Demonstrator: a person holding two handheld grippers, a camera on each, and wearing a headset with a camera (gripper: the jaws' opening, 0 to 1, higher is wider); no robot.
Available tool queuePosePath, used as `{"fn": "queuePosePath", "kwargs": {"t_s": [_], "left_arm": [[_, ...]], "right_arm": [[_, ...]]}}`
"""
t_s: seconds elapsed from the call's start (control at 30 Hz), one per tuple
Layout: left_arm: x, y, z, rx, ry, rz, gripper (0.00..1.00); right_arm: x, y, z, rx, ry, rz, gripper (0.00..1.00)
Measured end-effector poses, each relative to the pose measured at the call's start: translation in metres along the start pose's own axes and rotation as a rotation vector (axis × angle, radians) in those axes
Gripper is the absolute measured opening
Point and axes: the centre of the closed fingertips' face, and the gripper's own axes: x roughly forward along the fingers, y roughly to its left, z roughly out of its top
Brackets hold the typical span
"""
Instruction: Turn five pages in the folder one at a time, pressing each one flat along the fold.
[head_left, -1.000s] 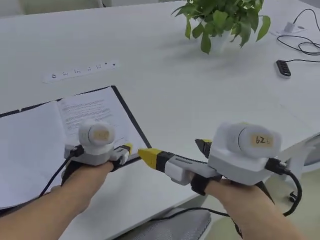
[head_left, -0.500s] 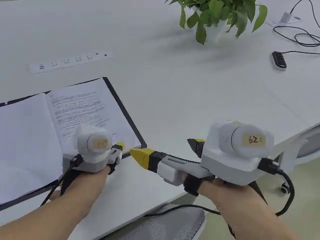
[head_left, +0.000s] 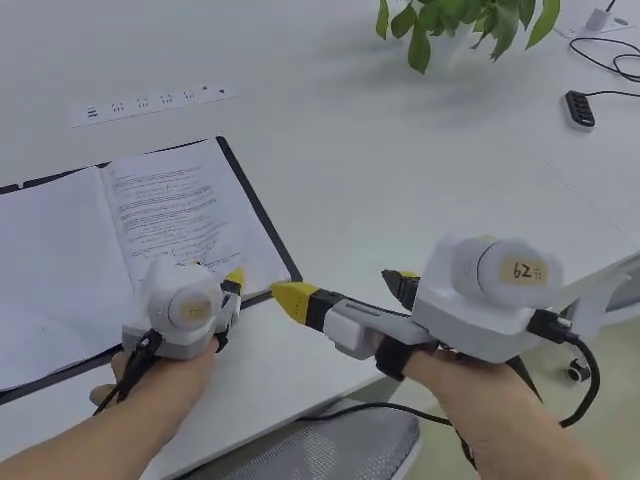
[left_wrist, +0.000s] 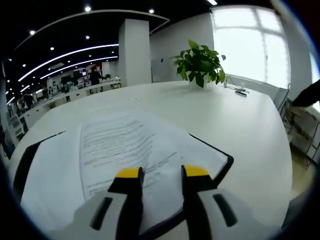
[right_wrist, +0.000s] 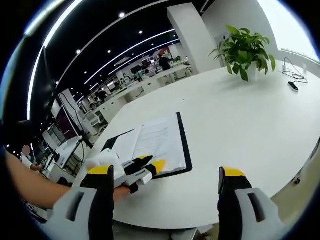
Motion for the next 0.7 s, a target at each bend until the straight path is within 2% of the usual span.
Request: {"fn": "queuePosePath", "kwargs": {"t_s": [0.17,0.4,0.5,0.53,0.57,0.6,0.7], "left_arm": [[-0.001,0.005,-0.002,-0.006,-0.020,-0.004,0.26],[0.001,0.008,-0.001,-0.007,-0.019,-0.003,0.22],[0.002,0.015,-0.002,-0.012,-0.015,0.019,0.14],[0.002,0.025,-0.002,-0.020,-0.013,0.054,0.07],[0.003,0.021,-0.003,-0.050,-0.002,0.019,0.04],[0.002,0.023,-0.002,-0.019,-0.009,0.026,0.03],[0.003,0.023,-0.001,-0.045,-0.004,0.027,0.03]], "right_arm": [[0.002,-0.001,-0.003,0.008,0.010,-0.004,0.84],[0.006,0.000,-0.005,0.015,0.015,-0.002,0.82],[0.008,0.002,-0.006,0.014,0.020,0.004,0.81],[0.008,0.003,-0.006,0.012,0.020,0.008,0.81],[0.009,0.004,-0.006,0.011,0.022,0.009,0.80],[0.010,0.004,-0.007,0.010,0.025,0.009,0.80],[0.013,0.005,-0.007,0.009,0.025,0.016,0.79]]}}
